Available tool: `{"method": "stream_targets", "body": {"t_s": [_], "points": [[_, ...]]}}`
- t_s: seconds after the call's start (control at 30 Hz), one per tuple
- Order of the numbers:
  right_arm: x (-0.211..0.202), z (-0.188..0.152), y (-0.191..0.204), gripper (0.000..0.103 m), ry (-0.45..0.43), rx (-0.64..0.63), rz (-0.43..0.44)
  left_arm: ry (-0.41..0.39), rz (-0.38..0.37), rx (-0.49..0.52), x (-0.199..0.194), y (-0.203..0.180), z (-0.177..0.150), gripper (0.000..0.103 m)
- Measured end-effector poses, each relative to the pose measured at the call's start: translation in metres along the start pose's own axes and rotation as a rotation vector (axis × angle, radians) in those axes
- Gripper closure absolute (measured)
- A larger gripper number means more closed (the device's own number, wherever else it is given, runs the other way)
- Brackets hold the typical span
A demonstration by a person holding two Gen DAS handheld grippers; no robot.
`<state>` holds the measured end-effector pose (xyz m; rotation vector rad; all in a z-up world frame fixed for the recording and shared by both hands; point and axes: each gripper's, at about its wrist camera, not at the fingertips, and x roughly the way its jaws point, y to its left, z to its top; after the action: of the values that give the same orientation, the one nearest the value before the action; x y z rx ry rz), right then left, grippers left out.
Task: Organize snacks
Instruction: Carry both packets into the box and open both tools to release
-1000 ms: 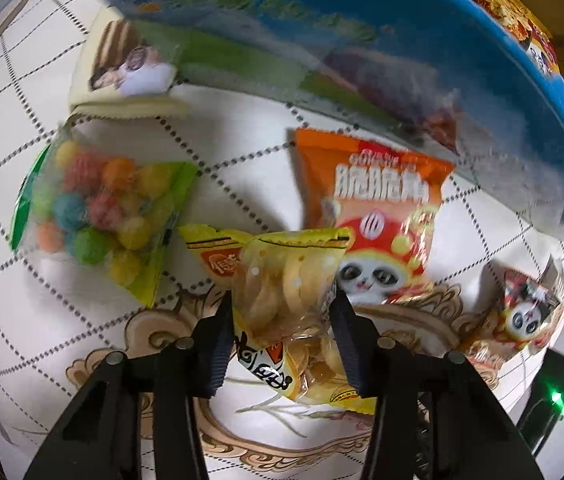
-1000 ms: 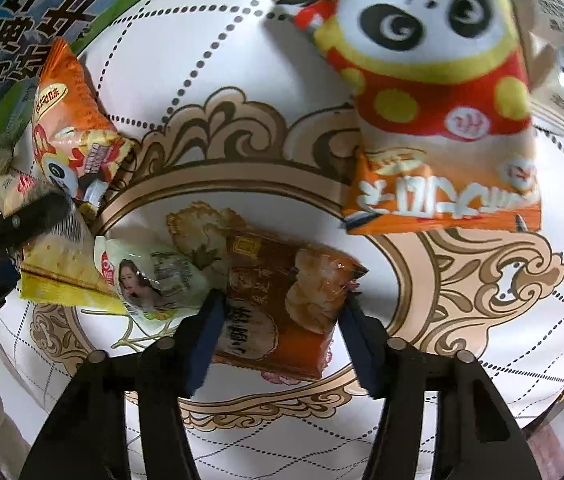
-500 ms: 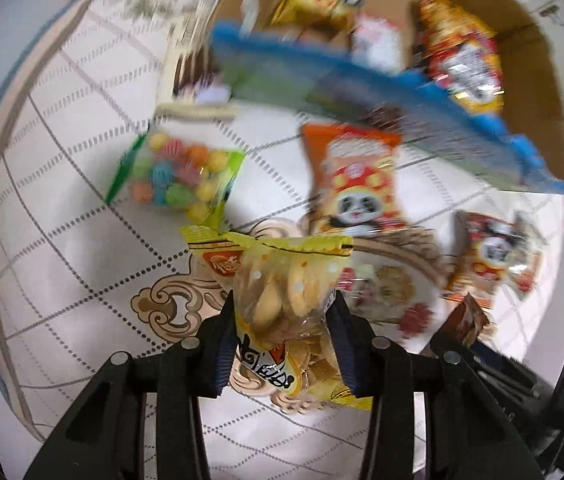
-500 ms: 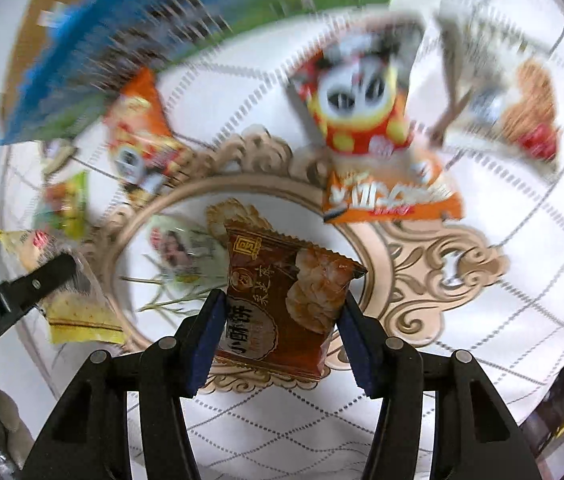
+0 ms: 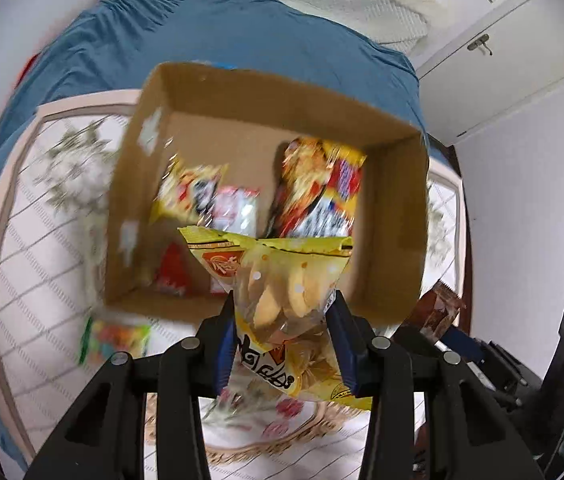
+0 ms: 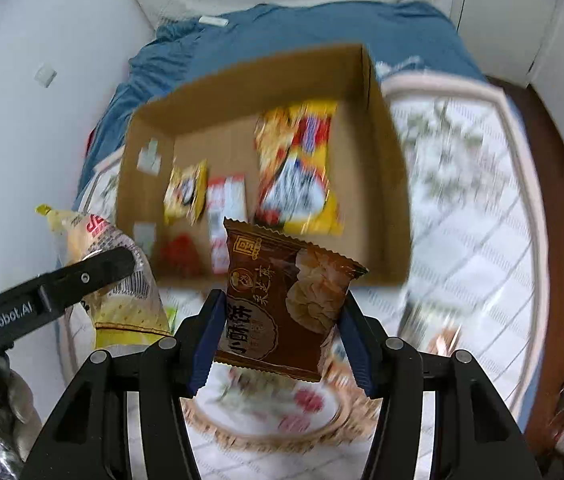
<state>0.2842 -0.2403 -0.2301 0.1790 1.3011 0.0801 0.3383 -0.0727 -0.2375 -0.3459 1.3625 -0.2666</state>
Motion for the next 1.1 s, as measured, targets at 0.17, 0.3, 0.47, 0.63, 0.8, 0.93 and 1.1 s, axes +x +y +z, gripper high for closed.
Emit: {"method": "stream_targets", "body": {"t_s": [0.17, 0.3, 0.47, 0.63, 0.8, 0.93, 1.1], "points": [[0.024, 0.042, -0.006, 0.044, 0.042, -0.018, -0.058, 0.094, -0.044, -0.023, 0.046, -0.006, 0.036, 0.064], [0.052, 0.056, -0.014, 0.044, 0.084, -0.026, -0.092, 0.158, -0.051, -0.047, 0.075, -0.004, 0.046, 0.064], [0.084, 0.056, -0.023, 0.044, 0.145, -0.03, -0.094, 0.24, -0.063, -0.061, 0.106, -0.003, 0.043, 0.061], [0.111, 0.051, -0.031, 0.008, 0.231, -0.022, -0.133, 0.256, -0.034, 0.03, 0.121, -0.01, 0.037, 0.024], [0.115, 0.046, -0.037, 0.008, 0.226, 0.001, -0.122, 0.217, -0.013, 0.056, 0.107, -0.014, 0.036, 0.024], [0.113, 0.042, -0.039, 0.008, 0.216, 0.015, -0.121, 0.169, 0.005, 0.074, 0.086, -0.017, 0.037, 0.024], [0.104, 0.036, -0.04, 0.008, 0.184, 0.03, -0.113, 0.067, 0.068, 0.121, 0.049, -0.022, 0.03, 0.024]]}}
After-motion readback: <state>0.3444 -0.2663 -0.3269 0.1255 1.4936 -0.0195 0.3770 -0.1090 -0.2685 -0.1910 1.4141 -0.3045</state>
